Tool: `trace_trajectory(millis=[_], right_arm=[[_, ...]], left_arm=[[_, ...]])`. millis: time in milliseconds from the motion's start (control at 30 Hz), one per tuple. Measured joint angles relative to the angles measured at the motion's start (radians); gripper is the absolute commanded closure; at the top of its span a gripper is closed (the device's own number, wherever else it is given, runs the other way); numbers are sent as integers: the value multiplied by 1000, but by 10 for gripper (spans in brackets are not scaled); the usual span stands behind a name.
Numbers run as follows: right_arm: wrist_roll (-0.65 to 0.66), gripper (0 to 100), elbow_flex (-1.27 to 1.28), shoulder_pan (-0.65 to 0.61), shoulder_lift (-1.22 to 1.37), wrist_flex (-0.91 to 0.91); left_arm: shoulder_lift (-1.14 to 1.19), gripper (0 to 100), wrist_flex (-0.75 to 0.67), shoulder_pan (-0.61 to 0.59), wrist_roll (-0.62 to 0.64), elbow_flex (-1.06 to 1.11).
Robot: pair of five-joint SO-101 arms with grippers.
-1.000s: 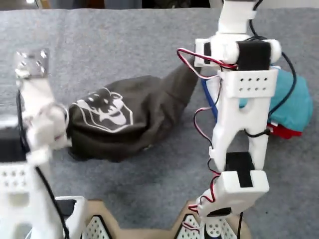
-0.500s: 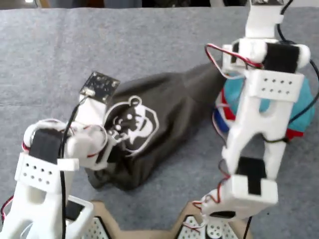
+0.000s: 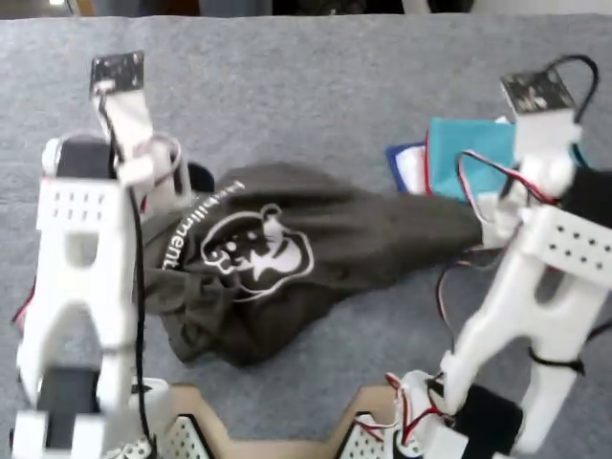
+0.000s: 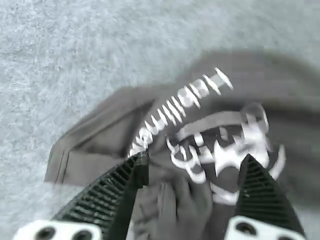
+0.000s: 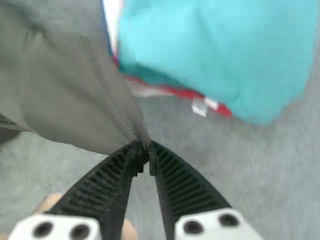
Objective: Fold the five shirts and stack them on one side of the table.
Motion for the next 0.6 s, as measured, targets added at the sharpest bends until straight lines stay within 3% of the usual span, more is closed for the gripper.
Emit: trace_trajectory(millis=[200,600], right_arm=[[89,985,146,126,-94,-2],[311,985,341,368,-305,-2]], left_arm=[[350,700,-46,-11,25,-229],[991,705,-52,103,157,-694]])
